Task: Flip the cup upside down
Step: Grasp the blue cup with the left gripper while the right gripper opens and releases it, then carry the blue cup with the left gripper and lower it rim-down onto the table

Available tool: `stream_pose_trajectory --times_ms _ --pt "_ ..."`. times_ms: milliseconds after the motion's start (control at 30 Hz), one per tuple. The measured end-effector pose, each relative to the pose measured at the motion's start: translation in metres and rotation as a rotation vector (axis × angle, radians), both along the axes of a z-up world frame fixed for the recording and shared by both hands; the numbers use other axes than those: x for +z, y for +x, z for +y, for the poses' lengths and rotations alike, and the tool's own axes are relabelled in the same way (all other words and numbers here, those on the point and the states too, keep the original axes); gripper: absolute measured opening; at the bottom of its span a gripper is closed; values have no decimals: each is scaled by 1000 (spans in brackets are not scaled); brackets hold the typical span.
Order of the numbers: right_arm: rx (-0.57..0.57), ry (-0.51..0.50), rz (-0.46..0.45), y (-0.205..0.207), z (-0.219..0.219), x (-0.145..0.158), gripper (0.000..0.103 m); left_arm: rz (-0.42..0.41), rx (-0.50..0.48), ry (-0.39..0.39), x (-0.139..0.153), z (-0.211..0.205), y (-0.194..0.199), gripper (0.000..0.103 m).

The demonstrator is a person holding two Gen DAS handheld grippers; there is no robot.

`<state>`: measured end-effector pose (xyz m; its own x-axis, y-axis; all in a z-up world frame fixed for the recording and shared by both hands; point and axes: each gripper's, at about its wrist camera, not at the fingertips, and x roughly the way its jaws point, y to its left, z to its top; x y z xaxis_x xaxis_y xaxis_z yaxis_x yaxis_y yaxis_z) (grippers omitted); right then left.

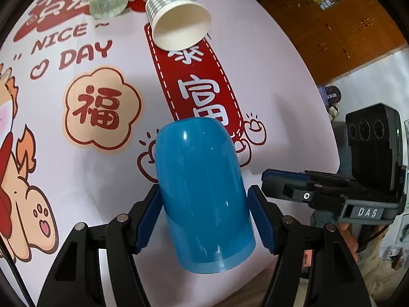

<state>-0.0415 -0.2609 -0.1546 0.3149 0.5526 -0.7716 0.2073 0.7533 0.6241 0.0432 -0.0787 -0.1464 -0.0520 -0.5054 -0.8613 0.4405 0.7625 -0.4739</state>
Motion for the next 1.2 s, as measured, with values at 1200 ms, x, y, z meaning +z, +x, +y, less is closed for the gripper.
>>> stream_pose_trajectory --times_ms 1200 --pt "21 -47 -30 2 9 -4 31 -156 -42 24 25 -5 11 66"
